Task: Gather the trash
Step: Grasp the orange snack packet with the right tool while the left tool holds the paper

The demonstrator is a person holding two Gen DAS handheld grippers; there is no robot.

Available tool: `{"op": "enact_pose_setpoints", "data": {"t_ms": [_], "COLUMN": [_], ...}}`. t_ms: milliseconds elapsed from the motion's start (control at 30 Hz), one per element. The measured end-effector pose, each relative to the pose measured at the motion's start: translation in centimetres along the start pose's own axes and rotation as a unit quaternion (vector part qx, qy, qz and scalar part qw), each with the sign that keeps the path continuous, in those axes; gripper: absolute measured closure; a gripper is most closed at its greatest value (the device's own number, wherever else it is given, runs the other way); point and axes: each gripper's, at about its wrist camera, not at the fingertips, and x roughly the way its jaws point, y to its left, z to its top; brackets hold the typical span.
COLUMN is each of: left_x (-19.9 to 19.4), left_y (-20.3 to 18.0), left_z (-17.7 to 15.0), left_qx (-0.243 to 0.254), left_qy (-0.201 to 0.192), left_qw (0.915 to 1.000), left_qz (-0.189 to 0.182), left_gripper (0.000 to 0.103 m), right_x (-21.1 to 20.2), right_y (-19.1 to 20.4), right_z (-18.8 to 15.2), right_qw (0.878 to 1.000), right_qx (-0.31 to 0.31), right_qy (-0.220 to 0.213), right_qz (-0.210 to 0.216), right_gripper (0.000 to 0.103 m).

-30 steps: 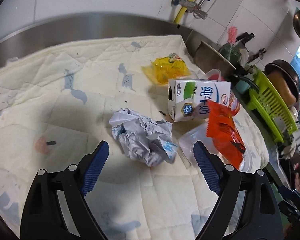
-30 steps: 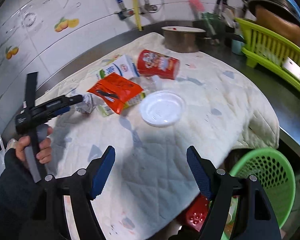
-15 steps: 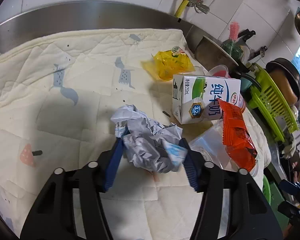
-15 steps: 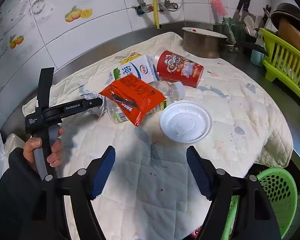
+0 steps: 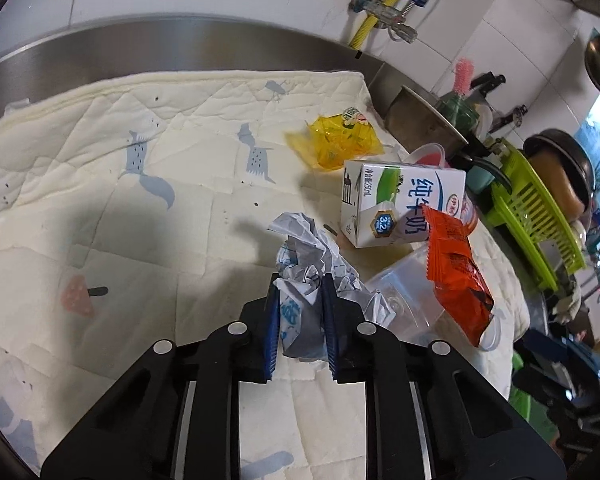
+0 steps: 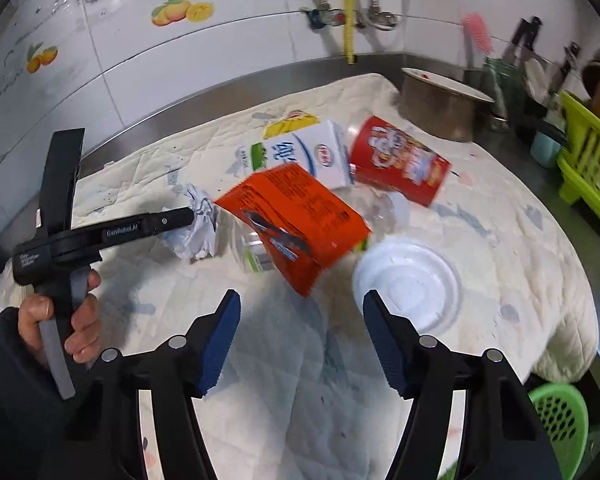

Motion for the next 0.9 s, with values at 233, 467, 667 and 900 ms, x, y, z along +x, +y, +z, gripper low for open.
{"op": "enact_pose_setpoints", "data": {"t_ms": [233,467,667,900], "left_x": [-0.5,-1.4,-1.8,-1.8], "left_y": [-0.3,0.1,0.4,0.3], "left_z": [-0.1,0.0,0.2,0.2], "left_qx": [0.007,0.007,0.004,0.002], "left_qy": [0.002,0.001,-0.003,-0.001], "left_qw": [0.9999,0.9998,0.9995,0.9991], "left_qz": [-0.009,-0.017,-0.03,-0.042], "left_gripper": [0.086,0.086,0.086,0.086], "right_x": [1.9,3.2,2.4,3.2], "right_y": [1.1,1.5,0.9,-0.1], "right_z": [1.4,3.0,3.4,4.3], "right_qw": [0.999,0.997,0.998,0.997], "right_qx": [-0.038,-0.074,-0.068,-0.074], "right_qy": [0.001,0.003,-0.012,0.002], "right_qz": [-0.01,-0.012,0.001,-0.014], "right_gripper": [0.053,0.054,0.055,0.055]}}
